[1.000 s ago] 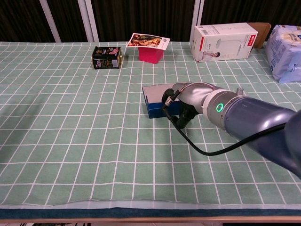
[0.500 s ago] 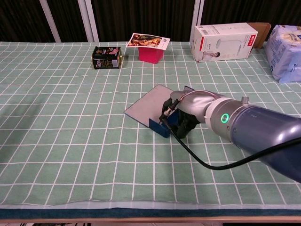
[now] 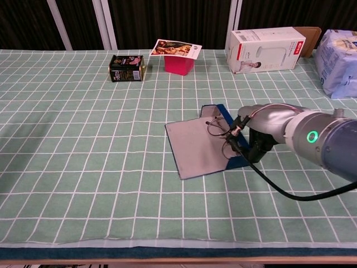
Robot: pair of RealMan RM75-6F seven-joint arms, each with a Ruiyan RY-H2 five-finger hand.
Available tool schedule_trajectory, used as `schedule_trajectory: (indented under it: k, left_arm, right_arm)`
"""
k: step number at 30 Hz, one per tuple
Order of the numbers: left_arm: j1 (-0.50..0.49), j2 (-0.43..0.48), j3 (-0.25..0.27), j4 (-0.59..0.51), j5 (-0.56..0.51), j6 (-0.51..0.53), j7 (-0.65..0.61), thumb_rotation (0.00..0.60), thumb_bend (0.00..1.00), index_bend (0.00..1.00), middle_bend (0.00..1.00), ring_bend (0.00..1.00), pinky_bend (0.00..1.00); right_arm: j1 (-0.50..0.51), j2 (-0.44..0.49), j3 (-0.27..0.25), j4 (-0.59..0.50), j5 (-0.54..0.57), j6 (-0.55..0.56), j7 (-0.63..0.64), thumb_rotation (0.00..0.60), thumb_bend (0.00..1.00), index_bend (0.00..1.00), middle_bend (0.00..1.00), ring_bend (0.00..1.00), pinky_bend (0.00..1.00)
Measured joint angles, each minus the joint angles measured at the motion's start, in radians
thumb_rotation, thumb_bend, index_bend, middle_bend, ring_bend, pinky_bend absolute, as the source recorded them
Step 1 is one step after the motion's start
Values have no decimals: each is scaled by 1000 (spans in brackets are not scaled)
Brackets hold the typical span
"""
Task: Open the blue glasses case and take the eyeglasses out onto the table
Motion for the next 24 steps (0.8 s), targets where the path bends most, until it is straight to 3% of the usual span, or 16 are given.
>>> schedule_trajectory:
  k: [9,24]
  left_arm:
    - [1,-1,-3,1,-4,2,0,600,0,0,0,0,0]
    - [3,-1,-7,4,-9,7,-2,600,0,0,0,0,0]
  right_arm:
    - [-29,50,-25,-23,8,39,-18,600,620,453,978,1000,1000]
    - [-38,59,-3,31,68,65,-66,600,623,453,984,1000,1000]
